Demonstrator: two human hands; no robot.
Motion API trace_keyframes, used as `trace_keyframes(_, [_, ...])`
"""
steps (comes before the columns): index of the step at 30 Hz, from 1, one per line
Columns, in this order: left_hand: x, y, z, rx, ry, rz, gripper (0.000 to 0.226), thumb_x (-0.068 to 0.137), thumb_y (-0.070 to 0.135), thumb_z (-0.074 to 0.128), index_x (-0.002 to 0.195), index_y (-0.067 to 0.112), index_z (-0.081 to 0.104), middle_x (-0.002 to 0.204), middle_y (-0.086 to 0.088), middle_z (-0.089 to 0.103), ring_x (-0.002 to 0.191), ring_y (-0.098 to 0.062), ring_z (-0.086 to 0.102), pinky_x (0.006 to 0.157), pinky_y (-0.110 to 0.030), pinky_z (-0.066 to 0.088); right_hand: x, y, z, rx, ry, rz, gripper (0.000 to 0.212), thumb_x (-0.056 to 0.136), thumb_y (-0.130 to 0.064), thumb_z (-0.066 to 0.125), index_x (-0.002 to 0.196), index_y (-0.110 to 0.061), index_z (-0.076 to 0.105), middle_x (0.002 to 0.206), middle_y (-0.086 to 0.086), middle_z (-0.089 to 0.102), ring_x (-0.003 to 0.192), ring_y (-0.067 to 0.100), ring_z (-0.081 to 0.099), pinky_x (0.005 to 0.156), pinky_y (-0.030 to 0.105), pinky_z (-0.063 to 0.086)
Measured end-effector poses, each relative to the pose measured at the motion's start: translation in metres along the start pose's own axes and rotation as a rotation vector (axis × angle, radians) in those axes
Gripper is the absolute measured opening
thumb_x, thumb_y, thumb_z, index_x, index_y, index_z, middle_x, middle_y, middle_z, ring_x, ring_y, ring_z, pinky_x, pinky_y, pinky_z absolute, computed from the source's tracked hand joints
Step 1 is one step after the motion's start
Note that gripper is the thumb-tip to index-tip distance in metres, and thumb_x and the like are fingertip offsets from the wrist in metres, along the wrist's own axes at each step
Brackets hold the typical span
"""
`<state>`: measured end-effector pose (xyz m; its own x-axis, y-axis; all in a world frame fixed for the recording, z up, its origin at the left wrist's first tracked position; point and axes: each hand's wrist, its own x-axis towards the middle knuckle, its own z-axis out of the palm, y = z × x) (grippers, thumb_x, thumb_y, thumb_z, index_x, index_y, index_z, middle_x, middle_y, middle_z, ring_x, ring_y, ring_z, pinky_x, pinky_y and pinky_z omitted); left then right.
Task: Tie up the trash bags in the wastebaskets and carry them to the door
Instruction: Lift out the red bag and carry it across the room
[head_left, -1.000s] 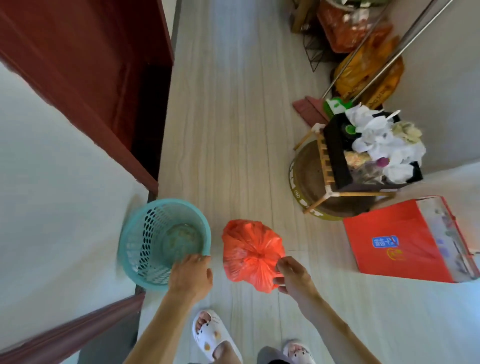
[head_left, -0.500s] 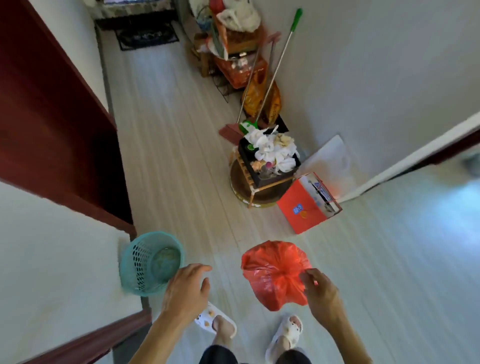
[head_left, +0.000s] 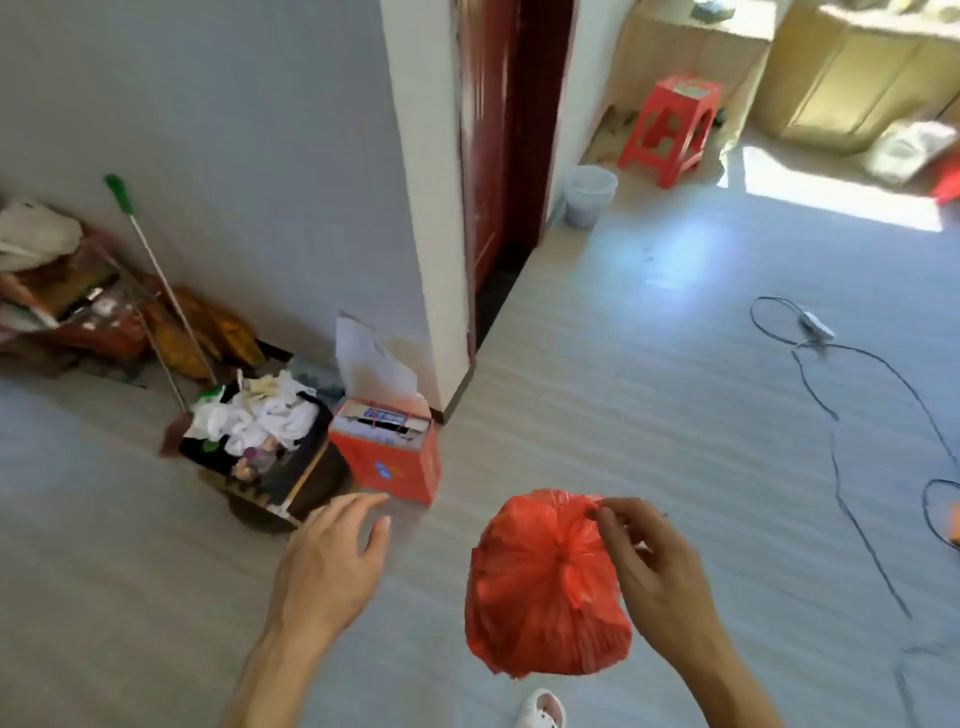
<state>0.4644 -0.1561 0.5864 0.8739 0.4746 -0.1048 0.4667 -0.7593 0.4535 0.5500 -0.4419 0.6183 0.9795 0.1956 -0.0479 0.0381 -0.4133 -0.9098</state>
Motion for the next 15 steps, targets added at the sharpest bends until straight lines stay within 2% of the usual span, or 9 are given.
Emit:
trace_keyframes(5, [0.062, 0.125, 0.035, -0.008, -0.083, 0.176, 0.027, 0.094, 0.034, 0.058, 0.119, 0.027, 0.066, 0.119, 0.002, 0.067, 0.108, -0.019, 0.061, 0.092, -0.036, 0.047, 0.051, 0.029, -0.079, 0.071, 0.164, 0.079, 0.014, 0.092, -0.021, 0.065, 0.081, -0.028, 0.07, 0.078, -0.007, 0.067, 0.067, 0.01, 0.059, 0.061, 0.014, 0.044])
trace_keyframes(8, [0.096, 0.191, 0.051, 0.016, -0.145, 0.277, 0.03, 0.097, 0.035, 0.052, 0.125, 0.029, 0.062, 0.126, 0.005, 0.063, 0.117, -0.017, 0.057, 0.098, -0.035, 0.043, 0.077, 0.04, -0.12, 0.09, 0.256, 0.127, 0.014, 0.091, -0.022, 0.066, 0.079, -0.028, 0.069, 0.077, -0.009, 0.066, 0.067, 0.013, 0.059, 0.061, 0.018, 0.047])
trace_keyframes(15, [0.208, 0.31, 0.097, 0.016, -0.216, 0.503, 0.027, 0.095, 0.035, 0.054, 0.12, 0.031, 0.064, 0.123, 0.007, 0.065, 0.116, -0.016, 0.057, 0.098, -0.035, 0.042, 0.152, 0.062, -0.201, 0.102, 0.526, 0.243, 0.012, 0.092, -0.026, 0.065, 0.082, -0.03, 0.069, 0.077, -0.01, 0.067, 0.068, 0.014, 0.06, 0.065, 0.028, 0.049])
